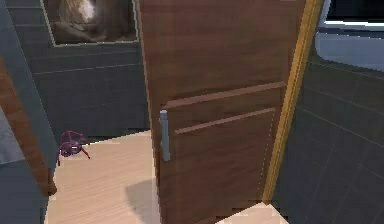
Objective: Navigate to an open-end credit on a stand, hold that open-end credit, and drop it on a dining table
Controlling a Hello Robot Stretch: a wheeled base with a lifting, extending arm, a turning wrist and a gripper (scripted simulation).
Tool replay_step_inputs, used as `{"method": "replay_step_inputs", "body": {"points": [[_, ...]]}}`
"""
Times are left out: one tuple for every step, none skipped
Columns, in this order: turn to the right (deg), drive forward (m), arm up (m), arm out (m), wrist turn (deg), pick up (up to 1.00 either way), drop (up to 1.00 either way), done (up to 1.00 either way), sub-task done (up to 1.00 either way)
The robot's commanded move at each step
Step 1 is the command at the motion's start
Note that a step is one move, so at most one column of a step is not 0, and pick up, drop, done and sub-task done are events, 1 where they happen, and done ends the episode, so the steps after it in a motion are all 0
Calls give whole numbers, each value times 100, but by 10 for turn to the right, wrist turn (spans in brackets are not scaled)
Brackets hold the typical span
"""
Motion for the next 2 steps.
{"method": "replay_step_inputs", "body": {"points": [[390, 0, 0, 0, 0, 0, 0, 0, 0], [30, 0, 0, 0, 0, 0, 0, 0, 0]]}}
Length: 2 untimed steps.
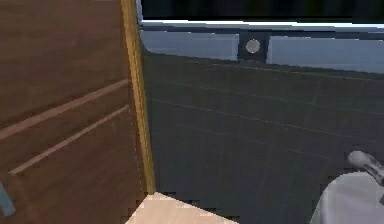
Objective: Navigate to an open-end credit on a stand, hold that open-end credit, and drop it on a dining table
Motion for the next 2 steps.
{"method": "replay_step_inputs", "body": {"points": [[0, 25, 0, 0, 0, 0, 0, 0, 0], [450, 0, 0, 0, 0, 0, 0, 0, 0]]}}
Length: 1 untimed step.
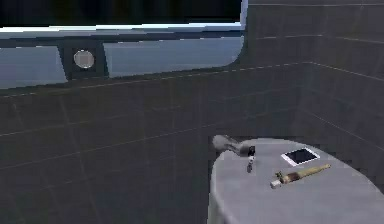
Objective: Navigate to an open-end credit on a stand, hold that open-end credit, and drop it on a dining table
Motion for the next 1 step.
{"method": "replay_step_inputs", "body": {"points": [[450, 0, 0, 0, 0, 0, 0, 0, 0]]}}
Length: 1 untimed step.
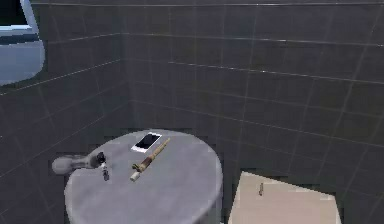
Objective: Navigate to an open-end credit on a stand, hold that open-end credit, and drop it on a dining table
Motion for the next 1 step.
{"method": "replay_step_inputs", "body": {"points": [[90, 0, 0, 0, 0, 0, 0, 0, 0]]}}
